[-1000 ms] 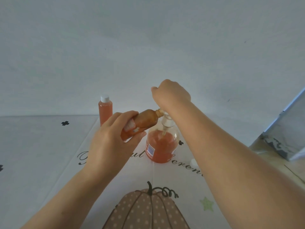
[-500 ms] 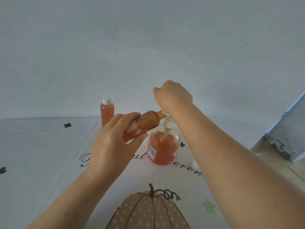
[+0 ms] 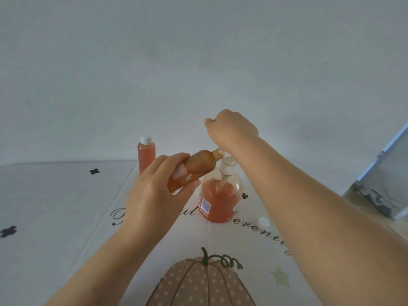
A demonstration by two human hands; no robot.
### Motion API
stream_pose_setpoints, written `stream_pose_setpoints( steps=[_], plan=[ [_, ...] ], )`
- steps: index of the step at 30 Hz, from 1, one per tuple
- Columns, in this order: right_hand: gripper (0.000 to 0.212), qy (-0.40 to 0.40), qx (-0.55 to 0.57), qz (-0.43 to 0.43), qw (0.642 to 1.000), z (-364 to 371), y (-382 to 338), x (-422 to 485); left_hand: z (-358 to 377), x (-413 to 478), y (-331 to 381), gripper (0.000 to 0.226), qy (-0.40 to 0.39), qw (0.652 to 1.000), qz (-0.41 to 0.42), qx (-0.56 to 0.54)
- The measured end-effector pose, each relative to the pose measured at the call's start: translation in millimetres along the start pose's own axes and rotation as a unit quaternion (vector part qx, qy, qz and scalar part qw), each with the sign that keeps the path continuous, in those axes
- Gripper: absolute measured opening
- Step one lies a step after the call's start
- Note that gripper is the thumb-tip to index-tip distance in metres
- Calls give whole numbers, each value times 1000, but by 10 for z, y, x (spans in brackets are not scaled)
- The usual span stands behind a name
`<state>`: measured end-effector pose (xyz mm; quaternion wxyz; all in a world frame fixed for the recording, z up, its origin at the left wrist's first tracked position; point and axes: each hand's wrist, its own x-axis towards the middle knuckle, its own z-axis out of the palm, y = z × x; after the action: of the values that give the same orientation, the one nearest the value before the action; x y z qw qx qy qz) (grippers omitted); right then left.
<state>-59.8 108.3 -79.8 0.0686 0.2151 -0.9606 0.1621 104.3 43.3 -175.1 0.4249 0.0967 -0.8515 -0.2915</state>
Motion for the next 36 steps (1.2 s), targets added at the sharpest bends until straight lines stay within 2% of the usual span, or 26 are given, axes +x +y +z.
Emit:
stream_pose_setpoints(
  steps=[6, 13, 20, 24, 31, 36],
  plan=[
    [41, 16, 12, 4, 1000, 40, 6, -4, 5, 6, -7, 47, 4, 1000, 5, 8],
    [42, -5, 13, 33, 999, 129, 1, -14, 18, 4, -50, 47, -7, 1000, -14, 25],
    [41, 42, 52, 13, 998, 47, 27, 20, 18, -13, 6, 38, -41, 996, -60, -51],
    [40, 37, 71, 20, 997, 10, 9, 45, 4, 2, 25, 35, -48, 993, -80, -71],
    [42, 22, 127, 21, 991, -59, 27, 65, -6, 42, 50, 34, -76, 990, -95, -76],
    [41, 34, 107, 8, 994, -160, 75, 63, 13, 80, 83, 30, -69, 990, -106, -65]
  ],
)
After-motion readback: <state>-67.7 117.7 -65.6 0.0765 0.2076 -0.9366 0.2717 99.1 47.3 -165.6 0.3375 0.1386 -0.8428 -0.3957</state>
